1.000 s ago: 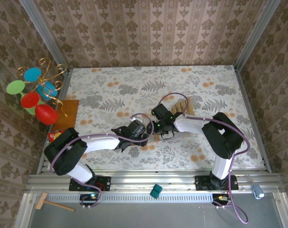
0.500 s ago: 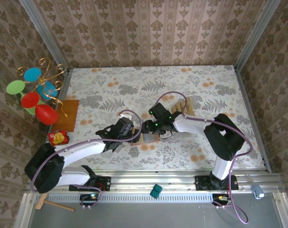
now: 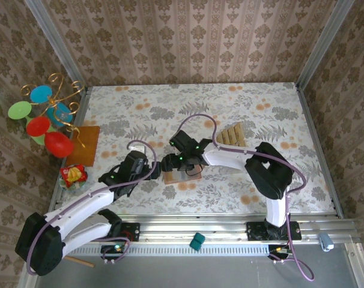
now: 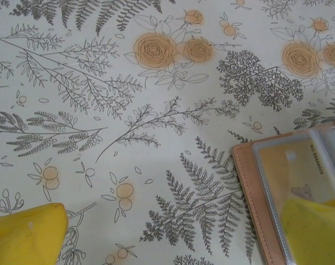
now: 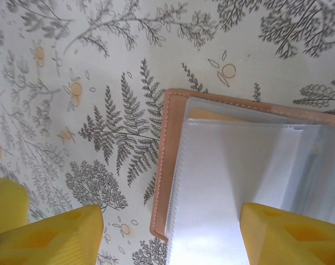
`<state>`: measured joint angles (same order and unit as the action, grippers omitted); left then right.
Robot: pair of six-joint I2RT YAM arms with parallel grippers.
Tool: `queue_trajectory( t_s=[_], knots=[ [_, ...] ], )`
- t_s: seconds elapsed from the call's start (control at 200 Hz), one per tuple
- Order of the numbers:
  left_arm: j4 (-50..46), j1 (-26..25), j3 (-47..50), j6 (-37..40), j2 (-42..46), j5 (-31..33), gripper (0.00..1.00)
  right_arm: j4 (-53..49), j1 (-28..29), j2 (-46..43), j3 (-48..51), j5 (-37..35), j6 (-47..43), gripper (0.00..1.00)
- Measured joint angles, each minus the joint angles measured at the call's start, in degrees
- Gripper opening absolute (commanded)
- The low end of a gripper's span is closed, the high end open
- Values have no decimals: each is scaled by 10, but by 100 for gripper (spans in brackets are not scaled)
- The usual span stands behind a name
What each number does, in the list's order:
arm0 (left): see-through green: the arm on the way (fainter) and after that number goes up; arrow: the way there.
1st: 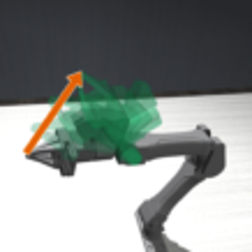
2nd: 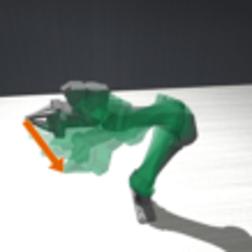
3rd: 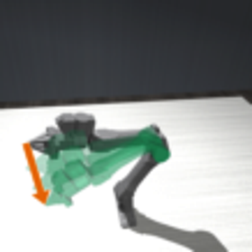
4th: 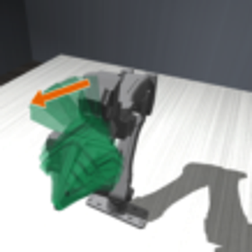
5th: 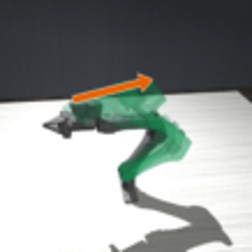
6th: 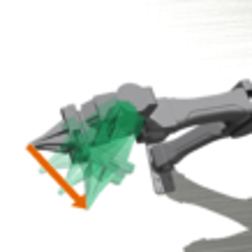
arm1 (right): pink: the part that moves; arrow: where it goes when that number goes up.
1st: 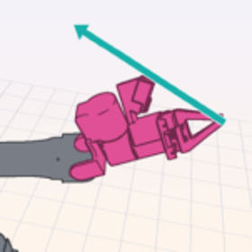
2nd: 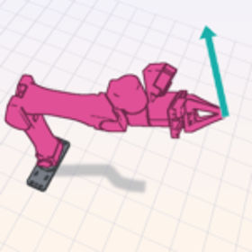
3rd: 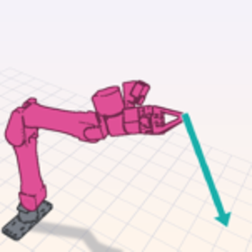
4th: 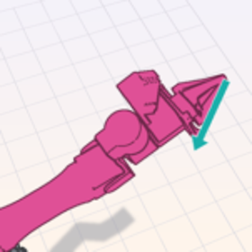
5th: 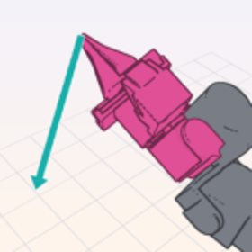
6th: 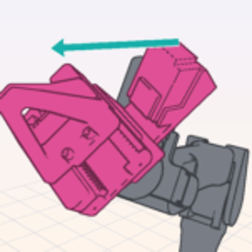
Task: Put the credit cards into the card holder
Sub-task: Flip over the card slot in the card holder.
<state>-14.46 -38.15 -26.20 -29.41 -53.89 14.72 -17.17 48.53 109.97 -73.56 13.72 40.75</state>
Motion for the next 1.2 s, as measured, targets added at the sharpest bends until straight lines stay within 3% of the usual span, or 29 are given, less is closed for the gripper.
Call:
queue_trajectory(
  t_s=[0.285, 0.975, 1.08, 1.2],
  knots=[
    [-3, 7, 4, -7, 16, -8, 100, -19, 5, 35, -23, 0, 4, 68],
    [-10, 11, 3, -9, -8, -15, 100, -41, -18, 12, -43, -2, 2, 66],
    [-13, 11, -4, -9, -31, -19, 100, -41, -32, -19, -36, -8, -7, 60],
    [-13, 11, -21, -8, -66, -24, 100, -40, -39, -42, -17, -23, -23, 41]
  ],
)
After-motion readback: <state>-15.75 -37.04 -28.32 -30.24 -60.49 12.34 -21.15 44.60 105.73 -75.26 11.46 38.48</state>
